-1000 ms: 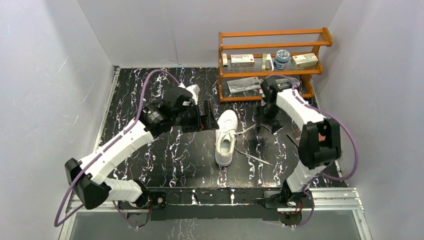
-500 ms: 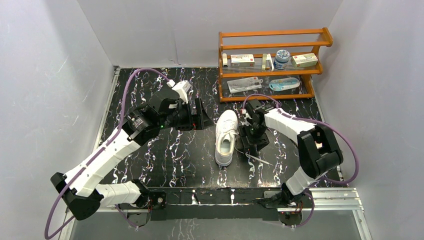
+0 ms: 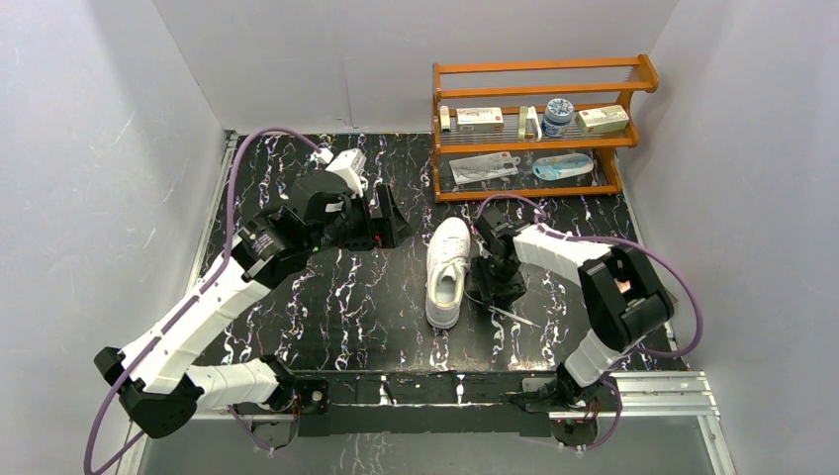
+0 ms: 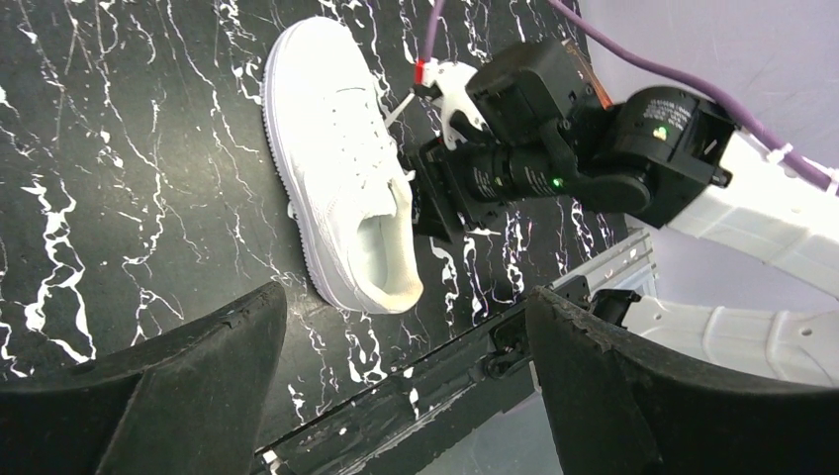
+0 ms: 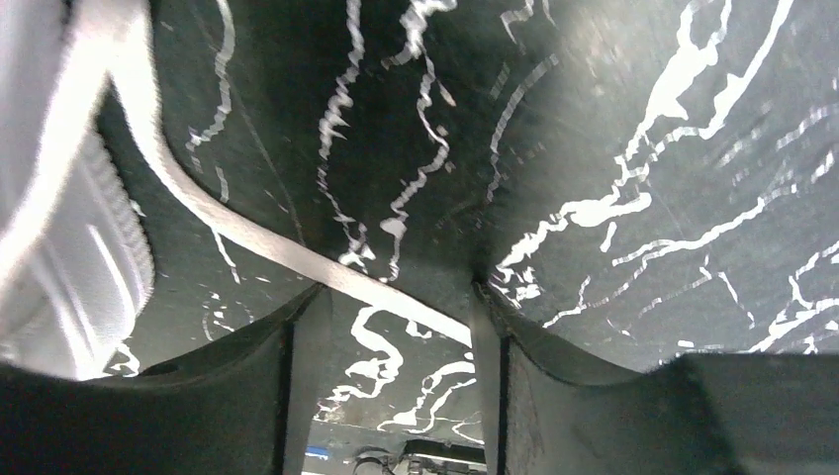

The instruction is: Tie the shoes

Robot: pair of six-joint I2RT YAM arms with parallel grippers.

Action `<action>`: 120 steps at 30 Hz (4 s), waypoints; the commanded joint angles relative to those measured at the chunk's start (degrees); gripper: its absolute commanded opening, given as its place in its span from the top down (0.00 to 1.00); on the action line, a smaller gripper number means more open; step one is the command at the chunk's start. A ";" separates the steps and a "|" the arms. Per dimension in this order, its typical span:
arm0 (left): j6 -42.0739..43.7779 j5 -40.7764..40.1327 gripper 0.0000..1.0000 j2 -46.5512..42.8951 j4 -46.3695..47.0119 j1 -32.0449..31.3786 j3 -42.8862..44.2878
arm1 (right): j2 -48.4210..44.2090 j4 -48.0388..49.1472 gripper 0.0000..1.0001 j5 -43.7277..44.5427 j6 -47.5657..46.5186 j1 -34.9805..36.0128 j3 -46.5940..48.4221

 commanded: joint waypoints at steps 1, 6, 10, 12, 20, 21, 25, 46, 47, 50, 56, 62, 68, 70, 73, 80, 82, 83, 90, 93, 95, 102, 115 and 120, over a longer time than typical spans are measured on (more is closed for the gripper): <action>0.66 -3.38 0.12 -2.30 -1.08 0.32 2.85 | -2.30 0.31 0.45 4.26 3.28 0.22 -5.46; 0.11 -4.63 0.12 -1.46 -1.06 0.35 3.91 | -5.20 0.63 0.97 5.63 6.26 0.22 -3.42; -0.82 -5.84 0.12 -1.00 -0.98 0.32 4.93 | -9.31 1.27 1.00 6.49 6.44 0.22 -4.23; -0.55 -6.64 0.11 -0.49 -1.45 0.33 5.94 | -13.43 -0.87 1.00 6.79 6.19 0.18 -2.68; -0.12 -10.05 0.10 0.31 -3.14 0.41 7.58 | -26.82 -1.55 1.00 -3.20 5.21 0.22 12.68; -0.39 -10.53 0.10 -0.21 -3.15 0.41 6.95 | -26.91 0.40 1.00 -5.98 5.65 0.21 14.89; -1.17 -12.48 0.10 -2.21 -4.17 0.39 5.75 | -23.41 13.44 1.00 -24.38 11.05 0.46 18.43; -1.71 -12.44 0.10 -7.14 -8.31 0.40 2.62 | 11.63 32.63 0.55 -20.12 19.21 12.92 34.97; -1.71 -12.23 0.10 -7.50 -7.86 0.40 1.69 | 12.25 27.65 0.48 -21.45 16.36 12.70 38.27; -1.73 -10.89 0.08 -7.52 -6.07 0.36 -0.63 | 10.47 11.47 0.33 -22.09 8.27 10.66 44.38; 1.64 -0.92 0.08 -1.59 2.61 0.58 -5.41 | -4.29 -2.49 0.32 -26.23 0.94 -3.16 33.25; 8.95 18.08 0.07 6.13 22.26 11.03 -15.97 | -12.88 -10.90 0.33 -23.84 -6.66 -14.87 25.04; 18.28 26.55 0.04 9.07 43.03 17.15 -27.54 | -14.68 -13.48 0.35 -31.17 -9.93 -15.47 35.21; 22.40 31.01 0.06 14.09 45.05 18.05 -26.59 | -15.80 -14.85 0.34 -31.78 -9.65 -15.47 36.08; 27.53 33.27 0.10 19.15 46.78 18.15 -25.61 | -17.99 -16.32 0.34 -32.44 -9.24 -15.43 34.28; 33.75 42.57 0.27 24.31 65.59 18.16 -31.38 | -20.39 -17.58 0.34 -32.59 -7.14 -15.42 34.19; 35.05 47.54 0.40 26.80 71.81 18.17 -32.36 | -20.11 -18.67 0.34 -32.30 -7.79 -15.47 35.40; 35.23 49.27 0.46 28.41 73.28 18.12 -31.99 | -20.02 -19.17 0.34 -32.25 -8.19 -15.43 35.70; 33.25 59.15 0.63 37.03 79.24 16.94 -29.47 | -19.53 -19.86 0.34 -31.28 -9.47 -15.42 35.03; 33.70 58.67 0.71 38.18 81.68 16.27 -30.04 | -19.49 -19.32 0.35 -30.94 -7.93 -15.44 33.46; 33.94 57.67 0.81 39.21 81.97 15.93 -29.73 | -20.03 -18.21 0.35 -29.80 -6.30 -15.47 31.70; 34.39 59.29 0.80 42.77 83.47 13.95 -28.14 | -20.29 -13.46 0.36 -29.03 -1.36 -15.42 26.28; 31.43 47.63 1.00 36.01 80.33 12.76 -28.02 | -14.57 -5.18 0.35 -0.59 -4.31 -15.42 16.51; 30.58 41.66 1.00 30.60 75.32 12.51 -28.25 | -6.47 4.97 0.36 3.31 -20.31 -15.60 14.34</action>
